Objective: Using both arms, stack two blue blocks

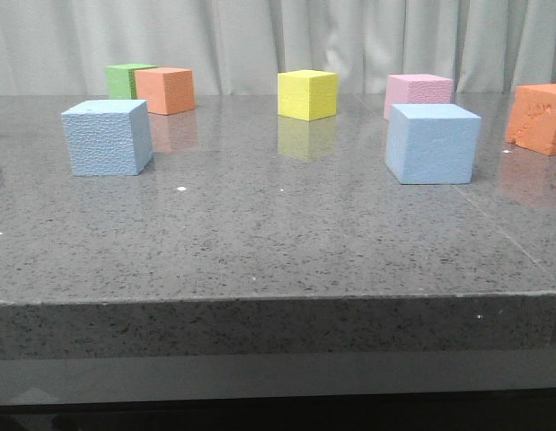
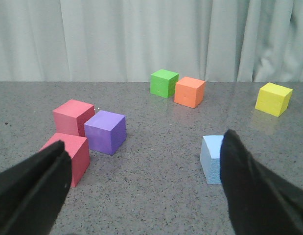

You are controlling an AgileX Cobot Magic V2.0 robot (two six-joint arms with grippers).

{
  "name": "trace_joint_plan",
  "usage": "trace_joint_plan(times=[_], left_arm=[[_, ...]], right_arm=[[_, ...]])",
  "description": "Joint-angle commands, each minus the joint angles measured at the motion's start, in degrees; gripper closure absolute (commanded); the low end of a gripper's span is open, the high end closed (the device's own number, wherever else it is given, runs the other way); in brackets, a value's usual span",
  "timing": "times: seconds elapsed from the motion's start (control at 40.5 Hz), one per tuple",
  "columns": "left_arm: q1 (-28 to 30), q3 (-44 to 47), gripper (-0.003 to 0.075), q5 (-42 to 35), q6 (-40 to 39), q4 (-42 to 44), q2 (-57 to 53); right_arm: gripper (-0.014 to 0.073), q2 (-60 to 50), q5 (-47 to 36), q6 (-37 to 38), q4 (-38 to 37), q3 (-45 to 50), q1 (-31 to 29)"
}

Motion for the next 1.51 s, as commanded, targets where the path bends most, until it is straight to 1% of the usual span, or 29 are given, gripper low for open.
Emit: trace_joint_plan(times=[0.0, 0.123, 0.272, 0.42, 0.593, 0.691, 0.815, 0.938, 1.037, 1.086, 1.16, 1.235, 1.309, 1.407, 1.481], left_arm=[[0.1, -1.6, 0.0114, -4.5, -0.4, 0.0, 1.0], [0.1, -1.6, 0.0114, -4.5, -0.4, 0.0, 1.0], [0.1, -1.6, 0.0114, -4.5, -0.4, 0.0, 1.0], [0.1, -1.6, 0.0114, -4.5, -0.4, 0.0, 1.0], [0.1, -1.6, 0.0114, -4.5, -0.4, 0.0, 1.0], [0.1, -1.6, 0.0114, -4.5, -0.4, 0.0, 1.0], [0.1, -1.6, 0.0114, -4.5, -0.4, 0.0, 1.0], [0.1, -1.6, 0.0114, -4.5, -0.4, 0.0, 1.0], [0.1, -1.6, 0.0114, -4.5, -0.4, 0.0, 1.0], [0.1, -1.6, 0.0114, -4.5, -0.4, 0.0, 1.0], [0.1, -1.6, 0.0114, -4.5, -0.4, 0.0, 1.0], [0.1, -1.6, 0.0114, -4.5, -0.4, 0.0, 1.0], [0.1, -1.6, 0.0114, -4.5, -0.4, 0.0, 1.0], [0.1, -1.6, 0.0114, -4.5, -0.4, 0.0, 1.0], [0.1, -1.6, 0.0114, -4.5, -0.4, 0.0, 1.0]], right_arm=[[0.0052, 0.8, -5.5, 0.0, 0.6, -2.2, 0.0], [0.0032, 2.2, -2.2, 0.0, 0.6, -4.2, 0.0], [-0.0069, 7.8, 7.9, 0.0, 0.6, -10.1, 0.0], [-0.007, 14.1, 15.4, -0.6, 2.6, -16.1, 0.0], [-0.007, 21.4, 21.8, -8.4, 9.1, -22.2, 1.5], [-0.007, 26.0, 23.9, -9.9, 13.0, -25.3, 4.0], [-0.007, 31.7, 26.6, -9.6, 13.7, -29.2, 8.9], [-0.007, 37.6, 26.5, -5.2, 13.1, -33.5, 14.8], [-0.007, 42.3, 25.7, 1.0, 8.1, -37.0, 19.1], [-0.007, 44.7, 25.7, 5.7, 3.6, -38.9, 20.8], [-0.007, 48.3, 25.8, 14.2, -5.6, -41.7, 23.1], [-0.007, 51.3, 26.0, 23.2, -14.2, -44.3, 24.1], [-0.007, 54.4, 26.6, 30.5, -19.7, -46.6, 24.1], [-0.007, 57.9, 27.0, 35.8, -25.5, -48.5, 23.9], [-0.007, 60.2, 26.4, 38.0, -27.7, -49.6, 23.9]])
